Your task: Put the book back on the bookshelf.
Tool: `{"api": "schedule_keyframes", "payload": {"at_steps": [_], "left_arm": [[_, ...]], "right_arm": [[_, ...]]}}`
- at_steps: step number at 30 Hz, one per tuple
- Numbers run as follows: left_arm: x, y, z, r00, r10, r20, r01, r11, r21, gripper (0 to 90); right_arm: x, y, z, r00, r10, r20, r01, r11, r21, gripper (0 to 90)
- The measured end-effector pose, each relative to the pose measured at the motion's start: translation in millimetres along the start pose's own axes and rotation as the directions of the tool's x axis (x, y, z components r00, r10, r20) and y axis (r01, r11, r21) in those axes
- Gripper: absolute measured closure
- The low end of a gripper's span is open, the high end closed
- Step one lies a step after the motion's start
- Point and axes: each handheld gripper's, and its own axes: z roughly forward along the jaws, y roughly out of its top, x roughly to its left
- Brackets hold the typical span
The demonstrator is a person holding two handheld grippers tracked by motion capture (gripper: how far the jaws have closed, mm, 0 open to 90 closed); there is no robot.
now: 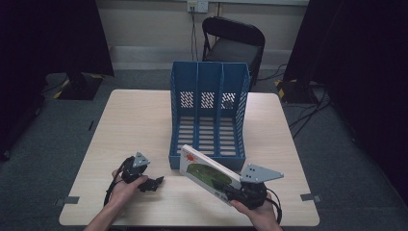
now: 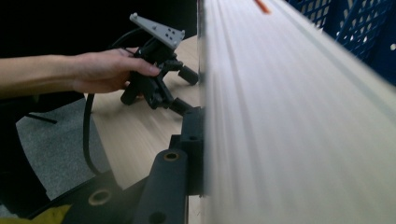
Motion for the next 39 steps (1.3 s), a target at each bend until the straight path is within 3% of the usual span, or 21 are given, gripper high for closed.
{"api": "schedule_keyframes", "payload": {"at_steps": [13, 22, 26, 27, 31, 39], "left_arm": [[0.1, 0.0, 0.0, 1.0000, 0.001, 0.000, -0.001, 1.0000, 0.000, 0.0], [0.2, 0.1, 0.0, 1.0000, 0.002, 0.000, -0.002, 1.0000, 0.000, 0.0], [0.3, 0.1, 0.0, 1.0000, 0.002, 0.002, -0.002, 1.0000, 0.001, 0.0], [0.3, 0.1, 0.0, 1.0000, 0.003, 0.002, -0.003, 1.0000, 0.001, 0.0], [0.3, 0.1, 0.0, 1.0000, 0.002, 0.002, -0.002, 1.0000, 0.001, 0.0], [0.4, 0.1, 0.1, 1.0000, 0.004, 0.002, -0.004, 1.0000, 0.001, 0.0]], "right_arm": [[-13.4, 22.5, -8.2, 0.9964, 0.014, 0.083, -0.010, 0.999, -0.041, 76.6], [-28.6, 27.9, -13.8, 0.9860, 0.006, 0.167, 0.001, 0.999, -0.042, 76.6], [-34.9, 30.9, -17.7, 0.9771, 0.026, 0.211, -0.014, 0.998, -0.058, 76.6], [-37.4, 32.0, -19.3, 0.9711, 0.035, 0.236, -0.020, 0.998, -0.065, 76.6], [-41.4, 33.0, -21.7, 0.9657, 0.049, 0.255, -0.031, 0.997, -0.074, 76.6], [-51.6, 35.1, -29.5, 0.9457, 0.087, 0.313, -0.059, 0.994, -0.098, 76.6]]}}
